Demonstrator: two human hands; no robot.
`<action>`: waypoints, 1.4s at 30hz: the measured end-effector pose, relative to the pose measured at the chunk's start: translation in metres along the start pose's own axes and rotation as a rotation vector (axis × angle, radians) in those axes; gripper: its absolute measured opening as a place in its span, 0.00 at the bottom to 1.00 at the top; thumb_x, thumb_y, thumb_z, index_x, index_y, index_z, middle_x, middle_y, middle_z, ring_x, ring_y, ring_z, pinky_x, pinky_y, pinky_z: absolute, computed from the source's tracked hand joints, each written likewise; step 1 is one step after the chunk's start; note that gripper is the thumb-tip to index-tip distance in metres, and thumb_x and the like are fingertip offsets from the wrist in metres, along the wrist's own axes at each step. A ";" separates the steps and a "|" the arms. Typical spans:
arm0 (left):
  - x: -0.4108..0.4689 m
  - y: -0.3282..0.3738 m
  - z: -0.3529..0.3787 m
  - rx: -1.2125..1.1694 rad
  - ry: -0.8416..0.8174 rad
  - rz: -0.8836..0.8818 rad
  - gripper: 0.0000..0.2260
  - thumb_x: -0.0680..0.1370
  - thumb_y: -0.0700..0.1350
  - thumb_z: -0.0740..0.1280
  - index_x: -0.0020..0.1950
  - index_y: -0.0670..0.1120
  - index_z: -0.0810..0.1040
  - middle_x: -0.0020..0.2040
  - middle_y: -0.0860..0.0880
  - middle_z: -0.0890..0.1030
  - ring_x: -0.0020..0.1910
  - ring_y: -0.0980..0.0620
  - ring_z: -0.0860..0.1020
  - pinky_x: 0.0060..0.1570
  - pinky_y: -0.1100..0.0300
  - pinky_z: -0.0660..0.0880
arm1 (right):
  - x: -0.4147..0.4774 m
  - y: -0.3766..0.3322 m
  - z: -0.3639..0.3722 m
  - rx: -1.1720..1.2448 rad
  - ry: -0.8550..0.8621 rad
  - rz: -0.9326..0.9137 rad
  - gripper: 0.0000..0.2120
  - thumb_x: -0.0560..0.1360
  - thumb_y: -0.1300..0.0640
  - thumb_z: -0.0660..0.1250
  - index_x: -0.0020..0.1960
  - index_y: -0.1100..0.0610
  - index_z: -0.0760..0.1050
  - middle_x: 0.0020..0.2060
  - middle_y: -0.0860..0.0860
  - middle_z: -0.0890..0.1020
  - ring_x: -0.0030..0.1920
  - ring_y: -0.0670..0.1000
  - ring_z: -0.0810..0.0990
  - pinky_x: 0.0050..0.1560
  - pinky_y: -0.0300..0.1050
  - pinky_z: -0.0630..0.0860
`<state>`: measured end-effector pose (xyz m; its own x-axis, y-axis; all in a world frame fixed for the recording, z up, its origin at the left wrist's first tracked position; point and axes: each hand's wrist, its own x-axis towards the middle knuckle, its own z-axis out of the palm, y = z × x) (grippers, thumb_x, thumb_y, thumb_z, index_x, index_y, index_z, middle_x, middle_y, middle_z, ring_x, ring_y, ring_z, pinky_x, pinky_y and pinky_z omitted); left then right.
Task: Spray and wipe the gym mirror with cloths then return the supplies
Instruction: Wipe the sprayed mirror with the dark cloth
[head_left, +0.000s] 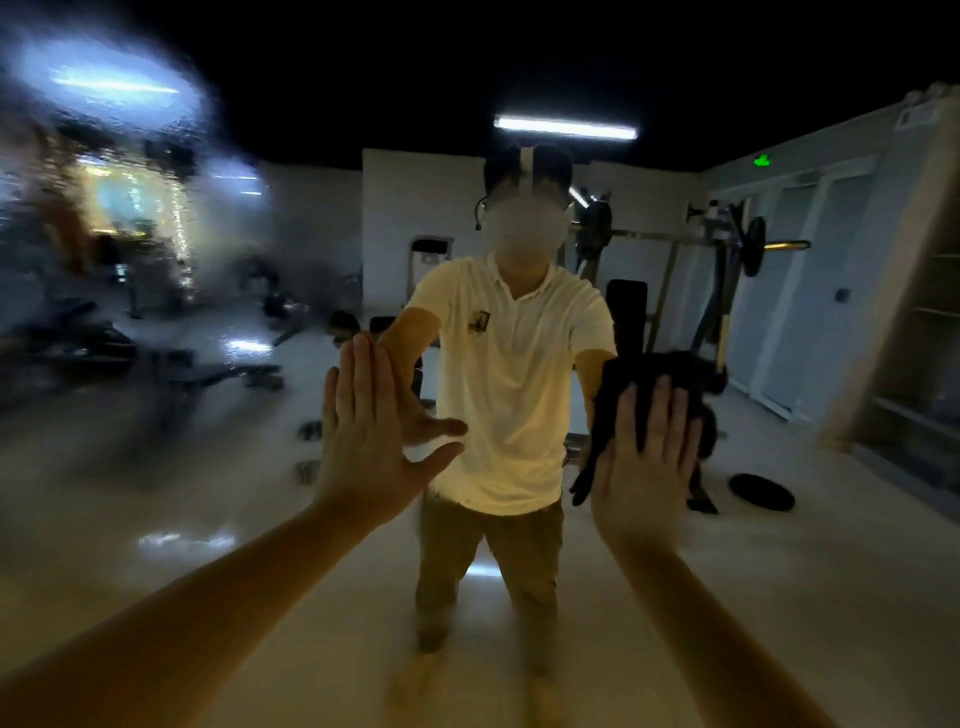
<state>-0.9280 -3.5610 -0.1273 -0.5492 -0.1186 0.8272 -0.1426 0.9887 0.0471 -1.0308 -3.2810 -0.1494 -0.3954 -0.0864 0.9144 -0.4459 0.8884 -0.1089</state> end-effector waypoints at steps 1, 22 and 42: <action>-0.002 -0.006 -0.005 -0.036 0.000 0.030 0.56 0.75 0.78 0.55 0.84 0.35 0.48 0.84 0.36 0.48 0.84 0.38 0.48 0.81 0.37 0.53 | 0.000 -0.015 0.004 0.004 -0.001 -0.040 0.31 0.82 0.54 0.54 0.84 0.56 0.51 0.83 0.62 0.52 0.83 0.63 0.48 0.80 0.67 0.49; -0.068 -0.033 -0.002 -0.118 -0.043 -0.055 0.49 0.75 0.55 0.75 0.84 0.38 0.50 0.85 0.39 0.53 0.84 0.41 0.51 0.82 0.43 0.50 | -0.017 -0.091 0.026 -0.144 -0.204 -0.782 0.27 0.87 0.61 0.40 0.81 0.51 0.63 0.80 0.52 0.65 0.81 0.57 0.58 0.82 0.57 0.49; -0.076 -0.043 0.002 -0.061 -0.121 -0.003 0.60 0.68 0.67 0.77 0.85 0.39 0.49 0.85 0.39 0.49 0.84 0.41 0.49 0.81 0.38 0.55 | -0.088 -0.042 0.035 0.068 -0.106 -0.269 0.27 0.86 0.51 0.58 0.83 0.54 0.57 0.82 0.58 0.57 0.82 0.61 0.55 0.81 0.64 0.53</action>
<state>-0.8816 -3.5946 -0.1936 -0.6447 -0.1286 0.7536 -0.0960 0.9916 0.0871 -1.0055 -3.3260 -0.2387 -0.3356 -0.3640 0.8688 -0.5972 0.7955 0.1026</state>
